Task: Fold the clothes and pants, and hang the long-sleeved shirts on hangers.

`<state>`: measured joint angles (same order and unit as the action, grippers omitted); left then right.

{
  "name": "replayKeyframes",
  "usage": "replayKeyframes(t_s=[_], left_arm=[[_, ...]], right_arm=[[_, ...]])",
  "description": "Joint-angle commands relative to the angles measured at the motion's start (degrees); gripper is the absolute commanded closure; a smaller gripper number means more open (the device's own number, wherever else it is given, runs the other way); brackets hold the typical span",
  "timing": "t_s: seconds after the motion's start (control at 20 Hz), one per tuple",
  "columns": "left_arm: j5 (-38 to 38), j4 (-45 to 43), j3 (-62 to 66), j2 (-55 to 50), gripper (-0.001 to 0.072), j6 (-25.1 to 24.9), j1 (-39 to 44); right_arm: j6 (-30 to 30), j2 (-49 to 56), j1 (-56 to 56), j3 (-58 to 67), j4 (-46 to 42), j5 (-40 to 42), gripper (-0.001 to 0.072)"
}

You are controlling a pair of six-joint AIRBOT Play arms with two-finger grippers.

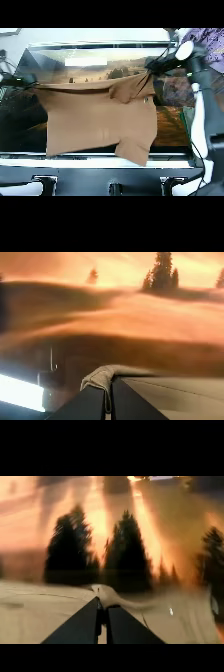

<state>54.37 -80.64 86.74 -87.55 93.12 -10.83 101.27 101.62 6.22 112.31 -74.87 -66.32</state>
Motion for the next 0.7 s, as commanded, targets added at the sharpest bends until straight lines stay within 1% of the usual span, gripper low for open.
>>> replayKeyframes(t_s=[0.0, 0.05, 0.15, 0.45, 0.55, 0.65], left_arm=[[-6.16, 0.48, 4.02, -9.84, 0.0695, -0.15, 1.57], [-6.16, 0.48, 5.11, -10.47, 0.0695, -0.15, 1.57], [-5.27, 0.48, 5.49, -10.29, 0.0695, -0.15, 1.57], [11.93, 0.5, 3.63, -10.49, 0.0695, -0.13, 1.55], [15.8, 0.5, 1.84, -10.49, 0.0694, -0.13, 1.57], [17.09, 0.5, -0.44, -10.49, 0.0694, -0.13, 1.57]], right_arm=[[3.8, 7.8, 0.76, -0.28, -3.78, 9.66, 0.0684], [4.5, 7.91, 0.76, -0.28, -6.14, 10.54, 0.0684], [4.39, 7.69, 0.76, -0.24, -7.8, 9.86, 0.0684], [3.06, 7.67, 0.76, -0.17, -9.05, -1.09, 0.0684], [3.06, 7.74, 0.76, -0.2, -9.4, -4.31, 0.0683], [3.06, 8.11, 0.76, -0.2, -9.4, -7.48, 0.0683]])
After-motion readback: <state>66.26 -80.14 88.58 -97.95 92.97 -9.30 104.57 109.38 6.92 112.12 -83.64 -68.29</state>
